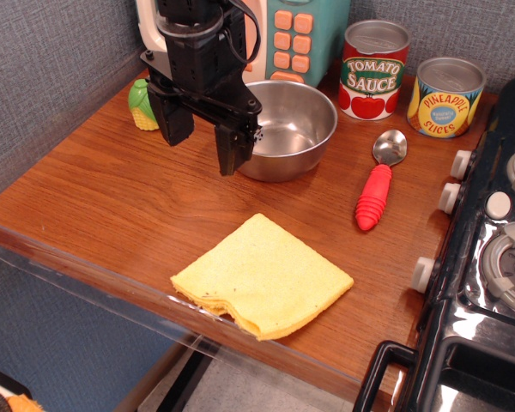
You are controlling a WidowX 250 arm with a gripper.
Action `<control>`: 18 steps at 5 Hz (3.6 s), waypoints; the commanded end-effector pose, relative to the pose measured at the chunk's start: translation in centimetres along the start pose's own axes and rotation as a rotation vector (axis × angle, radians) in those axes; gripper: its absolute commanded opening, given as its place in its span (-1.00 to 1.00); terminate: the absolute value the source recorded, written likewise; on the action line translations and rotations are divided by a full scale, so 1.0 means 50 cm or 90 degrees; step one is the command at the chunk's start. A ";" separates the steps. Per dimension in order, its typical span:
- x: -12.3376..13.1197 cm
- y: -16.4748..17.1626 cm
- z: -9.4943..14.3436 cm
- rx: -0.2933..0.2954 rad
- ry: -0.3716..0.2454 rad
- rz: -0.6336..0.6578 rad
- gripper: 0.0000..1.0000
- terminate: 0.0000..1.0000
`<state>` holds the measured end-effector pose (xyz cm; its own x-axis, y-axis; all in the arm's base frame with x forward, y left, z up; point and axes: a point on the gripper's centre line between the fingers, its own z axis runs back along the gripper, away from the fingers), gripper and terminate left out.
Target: Place the bowl on the yellow towel
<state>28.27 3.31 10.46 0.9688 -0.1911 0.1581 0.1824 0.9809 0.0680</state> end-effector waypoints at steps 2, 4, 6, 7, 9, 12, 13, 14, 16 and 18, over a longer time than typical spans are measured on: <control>0.059 0.055 -0.013 0.007 0.001 0.065 1.00 -1.00; 0.135 0.112 -0.053 0.018 0.022 0.140 1.00 -1.00; 0.181 0.143 -0.113 0.039 0.065 0.178 1.00 -1.00; 0.185 0.148 -0.130 0.046 0.084 0.185 1.00 -1.00; 0.179 0.141 -0.151 0.031 0.097 0.191 -1.00 -1.00; 0.187 0.117 -0.067 -0.046 0.015 0.168 -1.00 -1.00; 0.173 0.058 0.017 -0.080 -0.055 0.102 -1.00 -1.00; 0.114 0.012 0.041 -0.076 -0.061 0.051 -1.00 -1.00; -0.004 -0.012 0.009 -0.046 -0.003 0.013 -1.00 -1.00; -0.032 -0.016 -0.015 -0.034 0.023 -0.001 -1.00 -1.00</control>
<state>26.68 2.53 7.99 0.9804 -0.1841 0.0695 0.1847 0.9828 -0.0017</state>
